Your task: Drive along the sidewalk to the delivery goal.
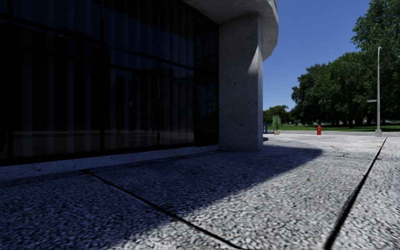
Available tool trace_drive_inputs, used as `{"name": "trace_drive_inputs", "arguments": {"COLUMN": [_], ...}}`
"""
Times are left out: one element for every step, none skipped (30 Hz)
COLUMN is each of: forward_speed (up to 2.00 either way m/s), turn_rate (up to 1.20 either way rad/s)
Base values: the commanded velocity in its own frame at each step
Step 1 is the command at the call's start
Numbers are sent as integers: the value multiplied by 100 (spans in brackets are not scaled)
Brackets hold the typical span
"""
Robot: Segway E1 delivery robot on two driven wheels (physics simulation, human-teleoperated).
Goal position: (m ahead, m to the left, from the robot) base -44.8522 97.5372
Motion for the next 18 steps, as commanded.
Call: {"name": "trace_drive_inputs", "arguments": {"forward_speed": [200,200,200,200,200,200,200,200,200,200,200,200,200,200,200,200,200,200], "turn_rate": [-51,-51,-51,-51,-51,-51,-51,-51,-51,-51,-51,-51,-51,-51,-51,-51,-51,-49]}}
